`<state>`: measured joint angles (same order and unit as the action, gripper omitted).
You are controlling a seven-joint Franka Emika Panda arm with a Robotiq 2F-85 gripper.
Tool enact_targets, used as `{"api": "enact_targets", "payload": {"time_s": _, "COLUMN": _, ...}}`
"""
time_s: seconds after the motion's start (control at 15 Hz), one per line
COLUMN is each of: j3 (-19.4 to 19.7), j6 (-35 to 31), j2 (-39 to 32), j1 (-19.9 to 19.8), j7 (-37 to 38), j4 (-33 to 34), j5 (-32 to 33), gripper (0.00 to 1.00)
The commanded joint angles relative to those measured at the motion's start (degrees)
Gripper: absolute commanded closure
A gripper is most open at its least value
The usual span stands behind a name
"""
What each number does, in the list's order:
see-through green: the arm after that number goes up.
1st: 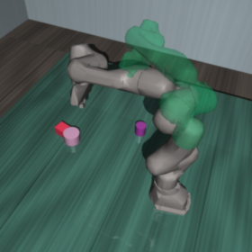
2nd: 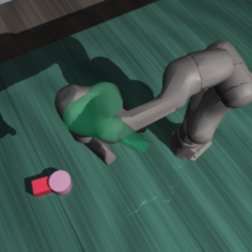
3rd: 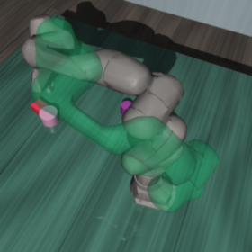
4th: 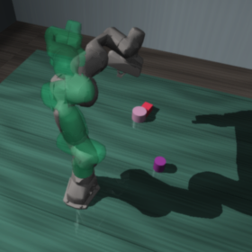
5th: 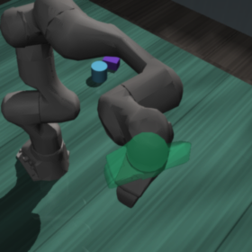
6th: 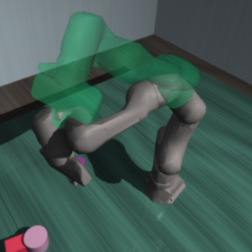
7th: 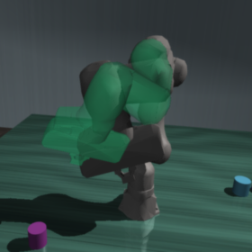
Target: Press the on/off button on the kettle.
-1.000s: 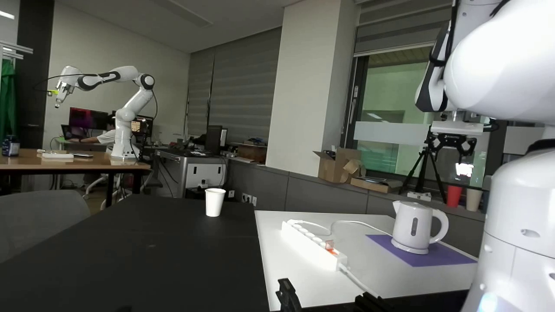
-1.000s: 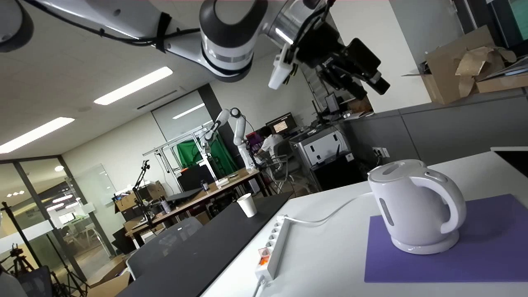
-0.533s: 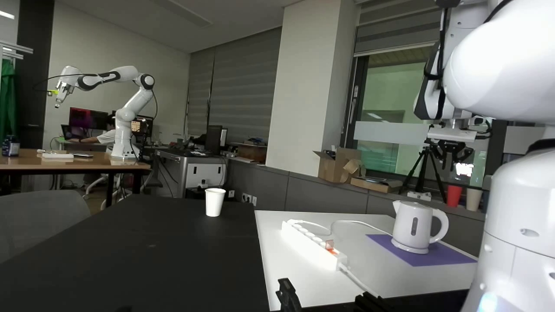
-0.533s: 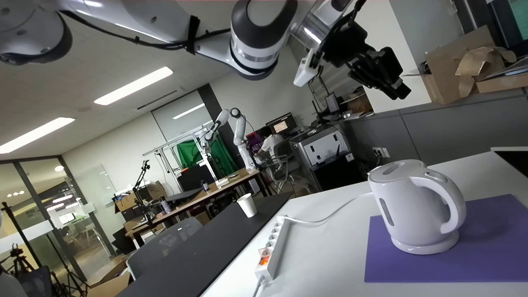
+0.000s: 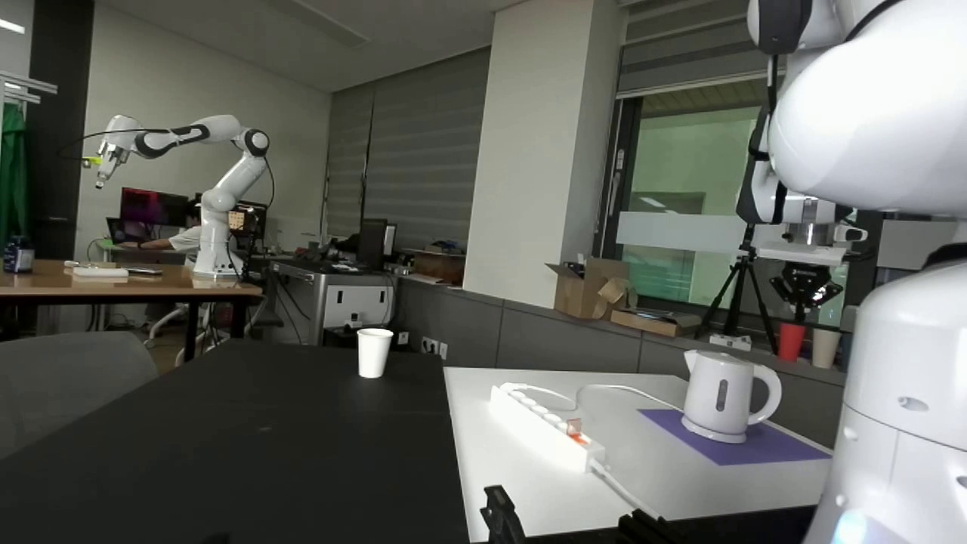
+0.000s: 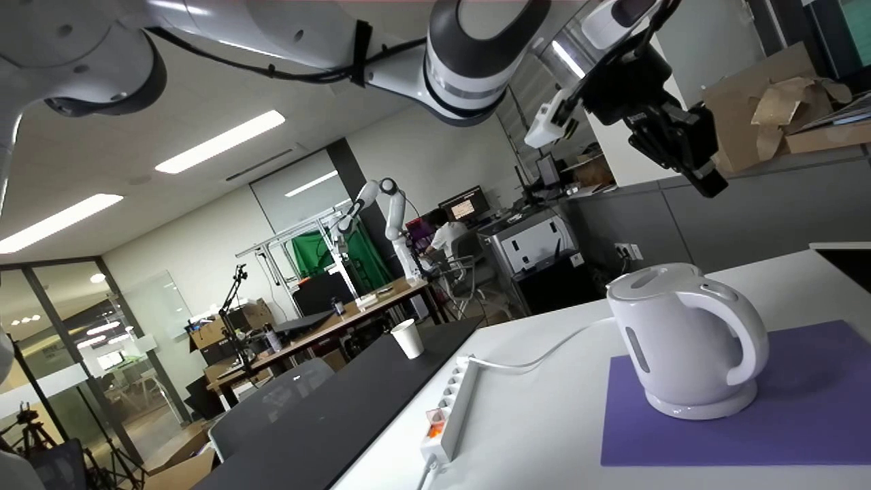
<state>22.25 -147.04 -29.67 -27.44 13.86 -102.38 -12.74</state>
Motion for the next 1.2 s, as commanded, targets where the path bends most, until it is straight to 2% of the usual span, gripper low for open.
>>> {"api": "enact_targets", "payload": {"time_s": 0.0, "j3": -1.4, "j6": 5.1, "j2": -3.7, "j1": -3.6, "j7": 0.1, "j4": 5.7, "j5": -2.4, "gripper": 1.00}}
{"api": "enact_targets", "payload": {"time_s": 0.2, "j3": -2.2, "j6": 7.2, "j2": -6.7, "j1": -5.8, "j7": -0.1, "j4": 8.7, "j5": -4.2, "gripper": 1.00}}
{"api": "enact_targets", "payload": {"time_s": 0.4, "j3": -4.6, "j6": 8.2, "j2": -9.6, "j1": -8.7, "j7": -1.1, "j4": 12.0, "j5": -7.0, "gripper": 1.00}}
{"api": "enact_targets", "payload": {"time_s": 0.6, "j3": -7.2, "j6": 12.0, "j2": -12.5, "j1": -11.2, "j7": -1.9, "j4": 15.9, "j5": -9.0, "gripper": 1.00}}
{"api": "enact_targets", "payload": {"time_s": 1.13, "j3": -9.8, "j6": 20.3, "j2": -18.7, "j1": -12.9, "j7": -1.6, "j4": 23.7, "j5": -8.9, "gripper": 1.00}}
